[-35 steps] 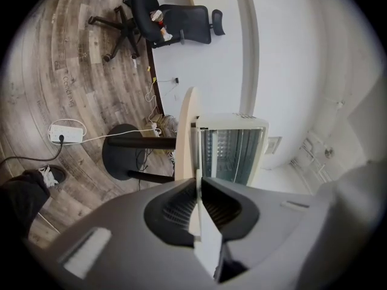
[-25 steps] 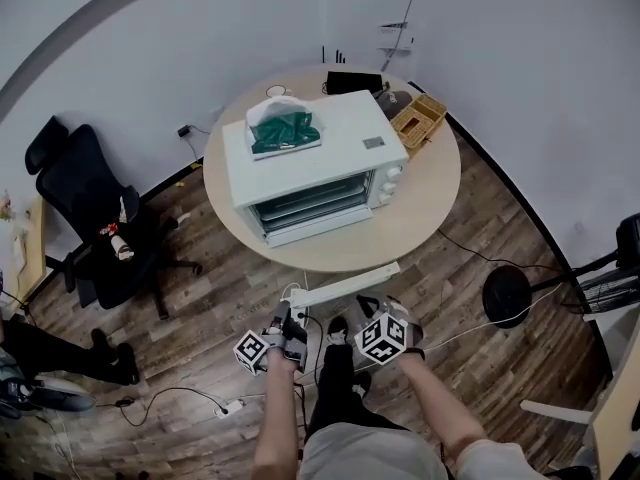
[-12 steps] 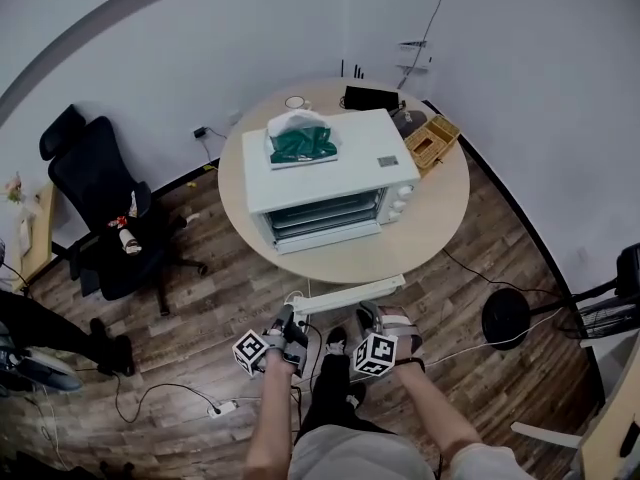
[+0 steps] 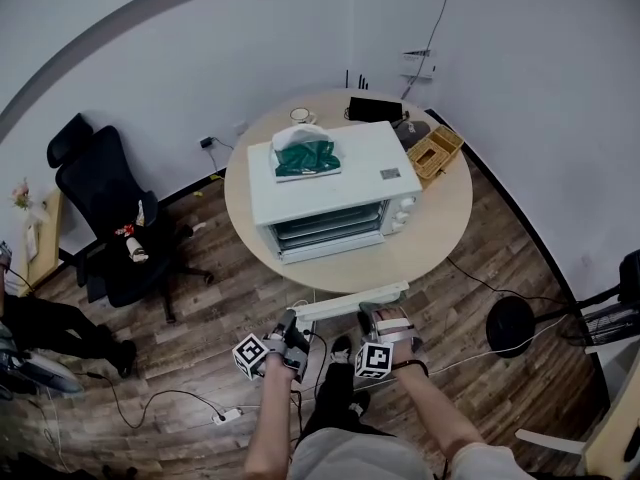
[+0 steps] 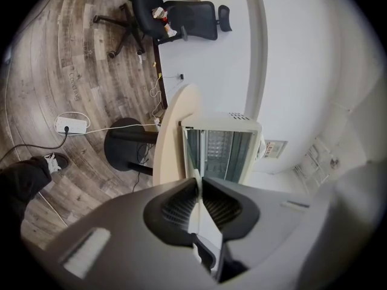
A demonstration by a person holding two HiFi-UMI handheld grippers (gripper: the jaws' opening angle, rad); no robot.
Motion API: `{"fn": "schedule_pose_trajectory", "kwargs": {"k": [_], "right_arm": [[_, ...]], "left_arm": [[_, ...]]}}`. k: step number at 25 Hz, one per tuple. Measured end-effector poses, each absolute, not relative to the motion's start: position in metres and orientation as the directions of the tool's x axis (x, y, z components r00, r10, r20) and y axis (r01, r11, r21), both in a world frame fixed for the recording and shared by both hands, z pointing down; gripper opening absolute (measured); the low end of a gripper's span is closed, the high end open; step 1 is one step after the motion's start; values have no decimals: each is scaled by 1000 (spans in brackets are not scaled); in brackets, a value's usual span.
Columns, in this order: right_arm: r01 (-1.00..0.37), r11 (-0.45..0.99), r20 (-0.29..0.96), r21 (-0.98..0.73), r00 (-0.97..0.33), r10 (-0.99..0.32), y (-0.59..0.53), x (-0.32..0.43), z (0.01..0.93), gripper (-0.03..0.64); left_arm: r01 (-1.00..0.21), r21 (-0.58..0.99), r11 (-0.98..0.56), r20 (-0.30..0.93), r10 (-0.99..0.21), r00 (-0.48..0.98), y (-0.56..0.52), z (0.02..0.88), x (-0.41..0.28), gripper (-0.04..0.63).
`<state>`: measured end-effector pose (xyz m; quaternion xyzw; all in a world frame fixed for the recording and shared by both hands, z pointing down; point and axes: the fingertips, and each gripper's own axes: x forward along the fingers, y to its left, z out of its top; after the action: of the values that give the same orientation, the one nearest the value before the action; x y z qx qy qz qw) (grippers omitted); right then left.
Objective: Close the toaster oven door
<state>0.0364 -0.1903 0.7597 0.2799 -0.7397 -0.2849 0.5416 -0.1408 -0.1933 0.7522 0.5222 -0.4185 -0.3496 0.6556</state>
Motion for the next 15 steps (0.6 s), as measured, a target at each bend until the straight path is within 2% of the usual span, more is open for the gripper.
{"fn": "schedule_pose_trajectory", "kwargs": {"k": [11, 15], "right_arm": [[-24, 663, 644, 749, -209, -736, -214, 40, 750, 90], [-8, 659, 641, 752, -222, -734, -218, 39, 741, 77]], "left_arm": [[21, 981, 191, 166, -897, 409, -204, 736, -146, 98], [28, 991, 131, 107, -901, 420, -206, 714, -143, 100]]}}
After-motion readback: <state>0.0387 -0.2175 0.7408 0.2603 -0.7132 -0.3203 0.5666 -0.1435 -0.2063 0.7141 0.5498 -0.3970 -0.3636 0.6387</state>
